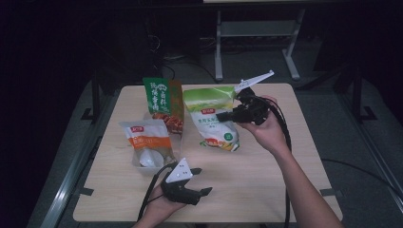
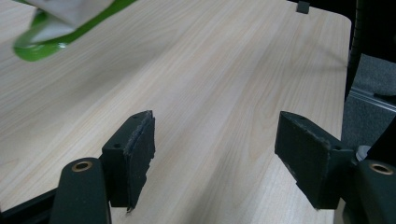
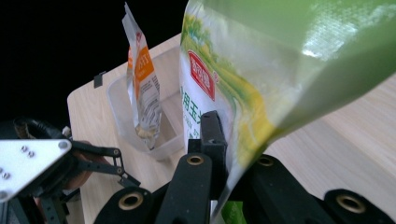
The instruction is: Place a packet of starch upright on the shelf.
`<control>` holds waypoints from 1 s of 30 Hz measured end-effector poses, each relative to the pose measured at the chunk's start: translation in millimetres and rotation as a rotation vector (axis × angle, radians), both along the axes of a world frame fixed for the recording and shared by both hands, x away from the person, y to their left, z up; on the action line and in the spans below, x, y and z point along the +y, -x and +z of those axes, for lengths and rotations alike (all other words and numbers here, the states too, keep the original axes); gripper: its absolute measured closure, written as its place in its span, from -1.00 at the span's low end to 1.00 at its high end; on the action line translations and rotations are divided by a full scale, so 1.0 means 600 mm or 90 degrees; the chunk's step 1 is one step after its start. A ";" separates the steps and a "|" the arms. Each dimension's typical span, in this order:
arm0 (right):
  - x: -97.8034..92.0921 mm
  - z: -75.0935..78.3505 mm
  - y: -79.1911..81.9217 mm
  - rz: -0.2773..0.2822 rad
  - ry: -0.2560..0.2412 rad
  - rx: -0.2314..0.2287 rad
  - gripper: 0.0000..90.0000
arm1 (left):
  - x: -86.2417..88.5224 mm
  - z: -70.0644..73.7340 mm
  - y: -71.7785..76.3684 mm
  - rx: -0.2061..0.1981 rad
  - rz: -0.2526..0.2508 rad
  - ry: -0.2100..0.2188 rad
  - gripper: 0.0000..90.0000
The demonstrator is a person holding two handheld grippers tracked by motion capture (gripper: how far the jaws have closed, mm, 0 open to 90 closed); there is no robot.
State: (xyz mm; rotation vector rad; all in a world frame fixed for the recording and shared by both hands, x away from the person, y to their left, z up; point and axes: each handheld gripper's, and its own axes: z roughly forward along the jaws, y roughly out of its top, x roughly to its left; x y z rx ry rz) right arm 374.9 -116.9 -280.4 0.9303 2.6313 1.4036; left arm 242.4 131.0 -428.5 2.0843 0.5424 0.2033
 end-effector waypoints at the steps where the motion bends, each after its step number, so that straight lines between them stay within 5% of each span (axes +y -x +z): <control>1: 0.002 0.001 -0.002 0.001 0.000 -0.003 1.00 | 0.000 -0.001 0.001 0.003 0.001 0.003 -0.37; 30: 0.097 0.029 -0.055 0.031 -0.019 -0.004 1.00 | 0.007 -0.003 0.002 0.002 -0.004 0.003 -0.40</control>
